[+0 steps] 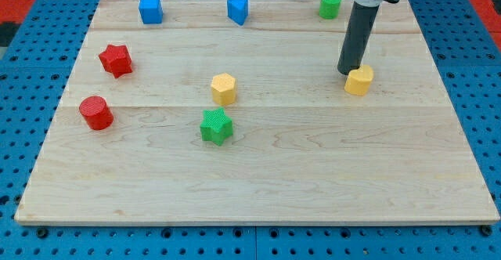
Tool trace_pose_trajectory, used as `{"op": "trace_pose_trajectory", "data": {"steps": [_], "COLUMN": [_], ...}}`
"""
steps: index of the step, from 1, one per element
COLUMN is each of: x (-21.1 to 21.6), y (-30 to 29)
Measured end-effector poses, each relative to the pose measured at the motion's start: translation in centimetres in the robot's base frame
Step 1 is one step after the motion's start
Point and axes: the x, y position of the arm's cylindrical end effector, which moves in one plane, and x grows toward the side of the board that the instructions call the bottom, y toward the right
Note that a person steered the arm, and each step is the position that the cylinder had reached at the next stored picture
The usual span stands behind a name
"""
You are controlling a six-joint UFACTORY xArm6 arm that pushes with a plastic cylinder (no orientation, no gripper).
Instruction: Push green star vertically below red circle
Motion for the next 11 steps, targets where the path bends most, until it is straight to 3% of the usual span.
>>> {"op": "trace_pose_trajectory", "data": {"steps": [3,5,6,7,8,10,11], "x": [-0.4,7.9,8.2,11.6,14.2,14.9,15.1], "y": [-9.4,-13.5,-17.6,-19.8,-26.1,-28.5,-33.2]}}
